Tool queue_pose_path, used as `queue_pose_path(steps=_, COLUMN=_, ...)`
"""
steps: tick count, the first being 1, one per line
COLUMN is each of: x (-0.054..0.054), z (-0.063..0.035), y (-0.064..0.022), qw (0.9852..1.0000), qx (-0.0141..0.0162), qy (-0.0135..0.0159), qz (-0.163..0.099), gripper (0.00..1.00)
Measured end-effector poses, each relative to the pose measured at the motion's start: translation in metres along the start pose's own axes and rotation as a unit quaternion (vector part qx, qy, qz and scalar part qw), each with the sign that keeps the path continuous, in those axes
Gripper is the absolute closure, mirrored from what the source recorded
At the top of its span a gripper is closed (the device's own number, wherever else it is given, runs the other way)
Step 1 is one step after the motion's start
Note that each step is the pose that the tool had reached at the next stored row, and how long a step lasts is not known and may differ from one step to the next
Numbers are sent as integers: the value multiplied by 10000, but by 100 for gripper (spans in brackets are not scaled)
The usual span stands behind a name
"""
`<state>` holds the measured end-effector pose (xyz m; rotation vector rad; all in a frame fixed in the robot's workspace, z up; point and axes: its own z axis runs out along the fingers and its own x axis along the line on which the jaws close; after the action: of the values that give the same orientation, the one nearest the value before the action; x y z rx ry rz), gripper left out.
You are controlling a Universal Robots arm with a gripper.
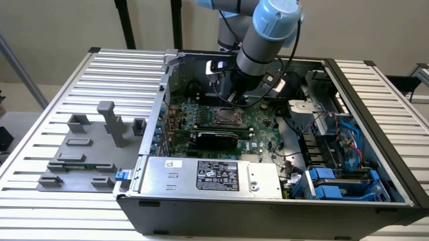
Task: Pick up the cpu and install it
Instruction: 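Install the first cpu locking lever, then install the second cpu locking lever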
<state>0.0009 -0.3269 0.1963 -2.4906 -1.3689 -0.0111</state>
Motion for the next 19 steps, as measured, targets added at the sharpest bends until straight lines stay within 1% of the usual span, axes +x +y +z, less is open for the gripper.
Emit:
queue_pose_path(steps=3, x=3, z=-80, y=-15, qw=10000, qx=3, qy=-3, qz=0, gripper=89)
queue_pose_path(steps=5, x=-3, z=-115, y=-17, qw=10000, qx=5, qy=-1, qz=0, gripper=89)
queue_pose_path(steps=19, x=-7, z=-118, y=-15, qw=10000, qx=7, qy=0, qz=1, gripper=89)
